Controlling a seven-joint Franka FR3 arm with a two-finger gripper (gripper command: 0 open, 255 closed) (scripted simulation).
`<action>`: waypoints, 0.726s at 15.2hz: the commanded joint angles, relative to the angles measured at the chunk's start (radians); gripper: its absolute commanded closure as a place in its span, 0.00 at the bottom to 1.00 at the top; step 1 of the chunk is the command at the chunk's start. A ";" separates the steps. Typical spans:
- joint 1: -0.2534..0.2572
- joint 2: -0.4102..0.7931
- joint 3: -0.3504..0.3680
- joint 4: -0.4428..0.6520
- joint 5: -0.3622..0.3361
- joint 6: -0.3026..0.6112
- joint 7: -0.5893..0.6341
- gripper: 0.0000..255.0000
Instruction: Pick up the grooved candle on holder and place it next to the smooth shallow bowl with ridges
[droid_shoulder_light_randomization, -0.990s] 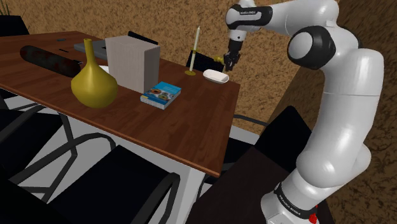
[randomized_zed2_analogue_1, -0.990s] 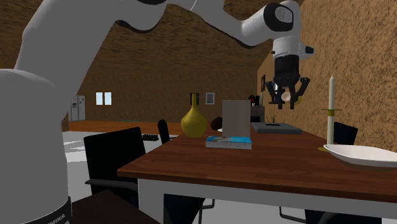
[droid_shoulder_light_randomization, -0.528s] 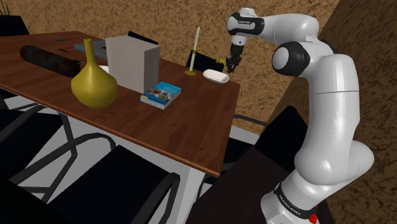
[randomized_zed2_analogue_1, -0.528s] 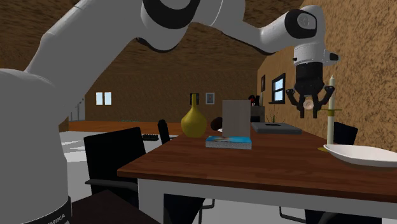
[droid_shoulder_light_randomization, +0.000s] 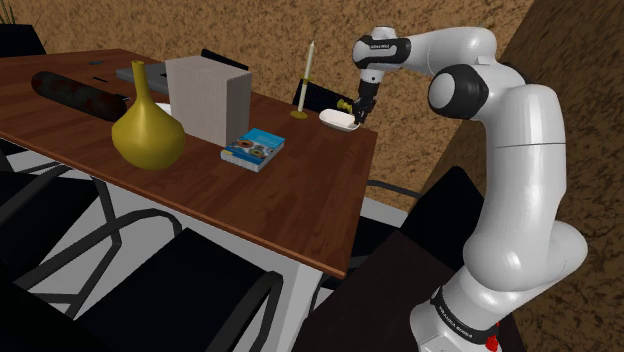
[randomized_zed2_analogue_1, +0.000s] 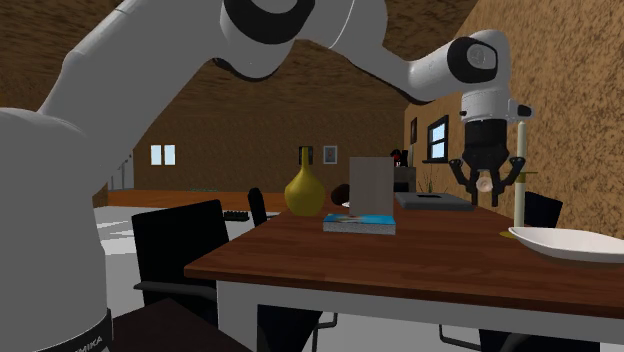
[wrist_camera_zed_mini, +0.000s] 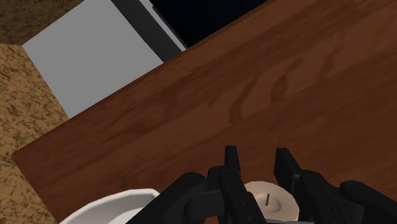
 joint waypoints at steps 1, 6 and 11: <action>0.000 0.003 0.000 -0.024 0.000 0.027 0.000 1.00; 0.002 0.012 0.001 -0.076 0.001 0.089 0.001 1.00; 0.002 0.021 0.002 -0.104 0.002 0.126 0.002 1.00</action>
